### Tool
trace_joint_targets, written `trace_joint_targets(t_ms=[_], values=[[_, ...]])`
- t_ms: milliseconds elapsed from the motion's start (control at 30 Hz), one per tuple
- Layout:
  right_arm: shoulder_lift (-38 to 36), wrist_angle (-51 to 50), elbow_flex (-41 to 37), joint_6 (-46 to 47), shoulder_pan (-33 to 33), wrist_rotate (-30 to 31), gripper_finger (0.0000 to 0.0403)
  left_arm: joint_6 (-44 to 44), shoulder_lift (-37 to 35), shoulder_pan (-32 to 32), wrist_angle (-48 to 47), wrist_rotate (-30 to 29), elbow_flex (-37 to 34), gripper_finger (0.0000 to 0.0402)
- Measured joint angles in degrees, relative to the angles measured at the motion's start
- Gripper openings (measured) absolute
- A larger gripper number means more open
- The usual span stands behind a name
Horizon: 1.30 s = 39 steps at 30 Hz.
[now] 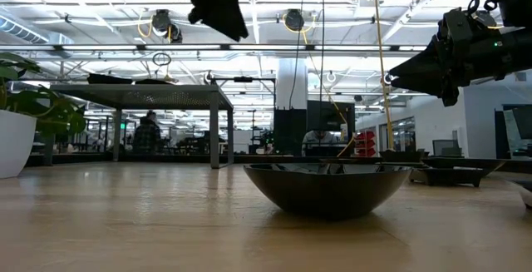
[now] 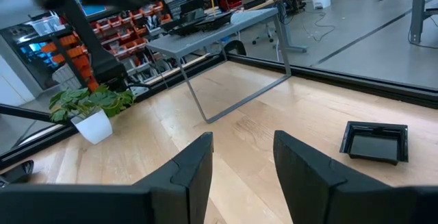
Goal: Pick & Place Mini shaped plates
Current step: Stack the leaf shaped plate on top of the leaf plate on the shelf
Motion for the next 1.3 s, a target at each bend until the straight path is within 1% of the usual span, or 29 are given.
trace_joint_targets(t_ms=[200, 267, 400, 467, 633, 767, 933, 1067, 1167, 1233, 1300], values=[[0.0, -0.04, 0.01, 0.01, -0.02, 0.01, 0.0142, -1.43, 2.82, -4.83, -0.15, -0.18, -0.12, 0.0134], [-0.01, -0.02, 0.0, -0.01, -0.02, 0.01, 0.0142, -2.89, 4.29, -6.44, 1.9, -0.2, -0.12, 0.0134], [0.0, -0.02, 0.0, -0.01, -0.01, 0.01, 0.0142, -5.68, 7.27, -9.58, 2.94, 2.62, -0.05, 0.0134], [0.0, -0.04, -0.01, 0.01, 0.0, 0.01, 0.0142, -9.34, 9.35, -11.18, 2.79, 5.13, -0.05, 0.0134], [-0.02, -0.02, 0.0, 0.01, 0.0, 0.01, 0.0142, -23.57, 15.22, -15.22, 5.26, 9.67, -0.09, 0.0134], [0.0, -0.04, 0.0, -0.01, 0.0, -0.01, 0.0142, -29.4, 19.95, -18.46, 6.05, 12.01, -0.1, 0.0134], [0.0, -0.02, -0.01, -0.01, 0.0, 0.01, 0.0142, -34.84, 23.64, -22.85, 6.5, 12.44, -0.12, 0.0134], [0.0, -0.01, -0.01, -0.01, 0.0, -0.01, 0.0142, -39.72, 25.08, -25.81, 6.47, 12.21, -0.12, 0.0134], [0.0, -0.02, -0.01, -0.01, 0.0, 0.01, 0.0142, -44.47, 26.05, -27.27, 7.09, 11.93, -0.12, 0.0134], [0.0, -0.01, -0.01, 0.0, 0.0, -0.01, 0.0142, -46.07, 26.86, -27.92, 7.73, 12.03, -0.12, 0.0134], [-0.02, -0.01, -0.01, 0.01, -0.01, 0.0, 0.0142, -48.15, 27.74, -28.19, 9.22, 13.3, -0.12, 0.0134]])
